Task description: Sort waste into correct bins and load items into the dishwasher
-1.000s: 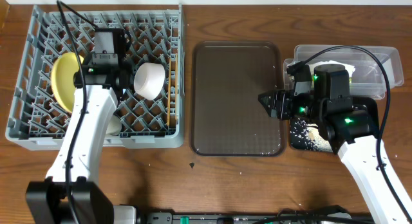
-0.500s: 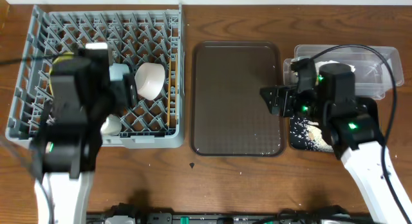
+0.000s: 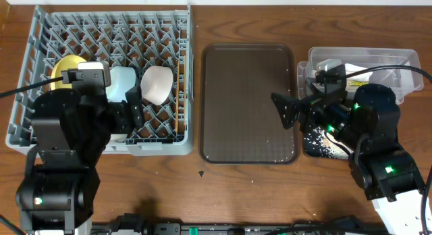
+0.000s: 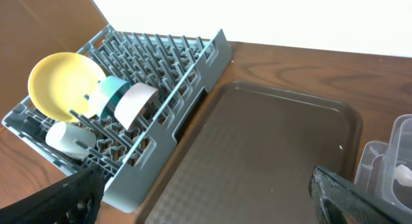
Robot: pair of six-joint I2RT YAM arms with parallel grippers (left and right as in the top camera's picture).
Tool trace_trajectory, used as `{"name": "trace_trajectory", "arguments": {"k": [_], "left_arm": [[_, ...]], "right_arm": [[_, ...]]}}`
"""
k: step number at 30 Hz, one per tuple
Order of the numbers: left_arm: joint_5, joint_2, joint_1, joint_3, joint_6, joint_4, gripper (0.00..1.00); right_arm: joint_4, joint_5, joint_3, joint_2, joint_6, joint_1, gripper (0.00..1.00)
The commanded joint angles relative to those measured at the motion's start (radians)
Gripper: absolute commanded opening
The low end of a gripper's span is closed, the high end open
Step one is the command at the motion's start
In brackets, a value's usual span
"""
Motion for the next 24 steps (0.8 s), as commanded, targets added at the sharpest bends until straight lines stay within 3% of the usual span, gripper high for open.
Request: {"name": "trace_trajectory", "arguments": {"k": [1,6,13,18,24], "left_arm": [[0.014,0.005,0.0,0.008,-0.007,-0.003,0.94],[0.014,0.016,0.0,0.007,-0.007,-0.003,0.94],[0.014,0.033,0.0,0.007,-0.007,-0.003,0.95],[0.014,0.042,0.0,0.007,-0.007,-0.003,0.95],[0.014,0.055,0.0,0.007,-0.007,-0.003,0.95]], "right_arm": [[-0.036,-0.041,0.008,-0.005,-0.014,0.011,0.99],[-0.046,-0.029,0.008,-0.008,-0.049,0.0,0.99],[0.006,-0.029,0.008,-0.079,-0.308,-0.005,0.99],[0.008,0.002,-0.011,-0.153,-0.41,-0.006,0.99],[0.079,0.029,-0.224,-0.327,-0.467,-0.053,0.99]]}}
